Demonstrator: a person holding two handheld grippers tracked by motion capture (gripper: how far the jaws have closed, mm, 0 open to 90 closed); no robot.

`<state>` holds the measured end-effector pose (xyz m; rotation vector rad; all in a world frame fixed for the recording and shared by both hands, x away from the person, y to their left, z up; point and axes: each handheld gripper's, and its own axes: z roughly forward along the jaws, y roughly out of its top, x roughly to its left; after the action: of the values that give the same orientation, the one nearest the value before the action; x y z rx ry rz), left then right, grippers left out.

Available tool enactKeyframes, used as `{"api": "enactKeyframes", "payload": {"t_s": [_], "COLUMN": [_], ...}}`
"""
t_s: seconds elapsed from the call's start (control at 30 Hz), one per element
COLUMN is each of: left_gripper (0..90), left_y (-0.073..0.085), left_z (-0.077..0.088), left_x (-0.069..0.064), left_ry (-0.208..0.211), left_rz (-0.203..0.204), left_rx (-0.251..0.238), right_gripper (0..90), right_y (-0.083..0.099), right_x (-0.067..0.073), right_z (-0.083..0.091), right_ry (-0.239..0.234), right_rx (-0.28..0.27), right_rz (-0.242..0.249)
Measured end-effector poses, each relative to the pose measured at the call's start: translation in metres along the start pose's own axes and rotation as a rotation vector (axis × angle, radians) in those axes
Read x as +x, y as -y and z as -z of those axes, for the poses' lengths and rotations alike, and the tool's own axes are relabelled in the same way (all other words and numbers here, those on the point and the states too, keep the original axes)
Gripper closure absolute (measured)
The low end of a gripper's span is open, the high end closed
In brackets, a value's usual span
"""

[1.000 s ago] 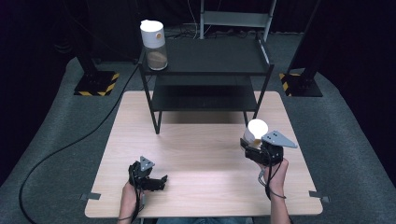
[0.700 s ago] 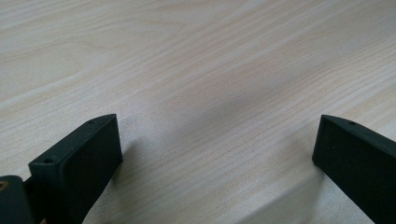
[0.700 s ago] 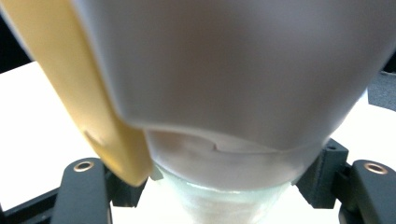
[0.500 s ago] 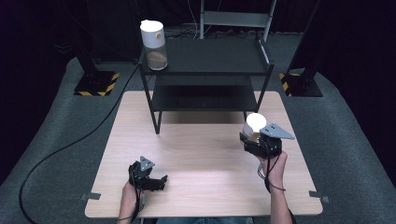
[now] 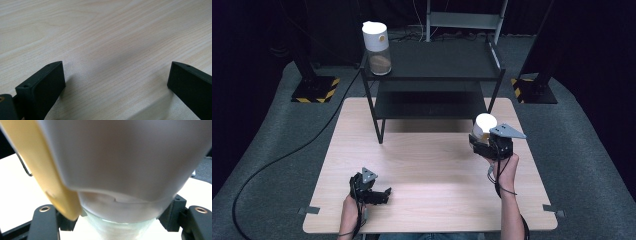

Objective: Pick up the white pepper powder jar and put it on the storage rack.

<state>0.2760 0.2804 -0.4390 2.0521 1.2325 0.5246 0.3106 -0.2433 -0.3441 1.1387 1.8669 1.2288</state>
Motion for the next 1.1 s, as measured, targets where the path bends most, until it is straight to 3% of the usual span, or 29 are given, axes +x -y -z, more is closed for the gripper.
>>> {"api": "enactKeyframes", "payload": {"t_s": [1.1], "left_gripper": [0.8], "left_y": [0.000], "left_z": [0.000], "left_x": [0.000], "left_ry": [0.000], "left_rz": [-0.001], "left_rx": [0.000], "right_gripper": [29.8], "right_y": [-0.044], "right_x": [-0.007], "right_z": [-0.029], "right_ry": [0.017], "right_rx": [0.030], "right_rz": [0.029]}}
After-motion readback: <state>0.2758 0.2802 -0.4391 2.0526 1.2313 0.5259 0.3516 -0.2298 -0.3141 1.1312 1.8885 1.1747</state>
